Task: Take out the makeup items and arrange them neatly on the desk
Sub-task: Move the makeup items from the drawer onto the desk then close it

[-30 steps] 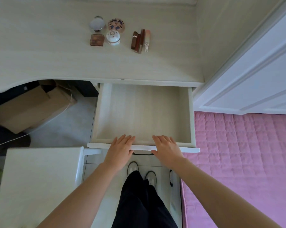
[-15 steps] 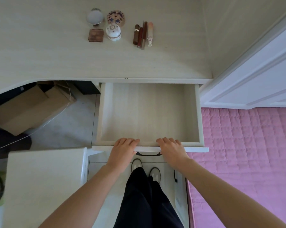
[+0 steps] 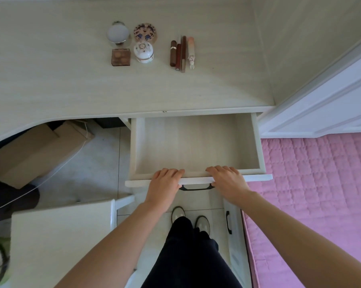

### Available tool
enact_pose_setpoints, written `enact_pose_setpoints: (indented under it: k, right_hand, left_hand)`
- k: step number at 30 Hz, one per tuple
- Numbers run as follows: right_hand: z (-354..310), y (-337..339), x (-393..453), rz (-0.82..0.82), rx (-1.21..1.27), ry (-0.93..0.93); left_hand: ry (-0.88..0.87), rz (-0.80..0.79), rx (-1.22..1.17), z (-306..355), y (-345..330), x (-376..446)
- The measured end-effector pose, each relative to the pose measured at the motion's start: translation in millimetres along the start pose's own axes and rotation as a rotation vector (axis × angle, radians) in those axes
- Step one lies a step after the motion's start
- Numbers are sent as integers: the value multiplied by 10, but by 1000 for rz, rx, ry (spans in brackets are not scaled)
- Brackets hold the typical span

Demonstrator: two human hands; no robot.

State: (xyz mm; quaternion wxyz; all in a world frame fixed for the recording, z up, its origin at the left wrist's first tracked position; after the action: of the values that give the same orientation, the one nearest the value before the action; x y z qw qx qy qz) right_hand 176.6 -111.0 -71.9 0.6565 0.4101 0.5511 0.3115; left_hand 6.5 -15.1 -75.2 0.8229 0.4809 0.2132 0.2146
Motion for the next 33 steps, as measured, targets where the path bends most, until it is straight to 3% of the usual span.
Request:
enact_pose_setpoints:
  k: [27,33]
  right_hand:
    - [404,437,926,67,-64,28]
    - [471,511,1037,77,25,29]
  left_hand:
    - [84,100,-53,-266,364,996]
    - [196,174,-188,-300,409,1061]
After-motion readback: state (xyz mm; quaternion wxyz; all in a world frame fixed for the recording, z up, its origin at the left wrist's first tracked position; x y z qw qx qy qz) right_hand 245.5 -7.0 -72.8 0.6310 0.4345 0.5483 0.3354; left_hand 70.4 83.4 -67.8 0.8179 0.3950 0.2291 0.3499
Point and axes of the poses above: each hand's wrist, its own x-axis towards the middle knuckle, its own y-axis out of the back of the hand, z = x × y, the point moved 4 cm from there along x, towards the middle knuckle, and after that the axes turned 12 degrees about -x, right-handed, at the moved point
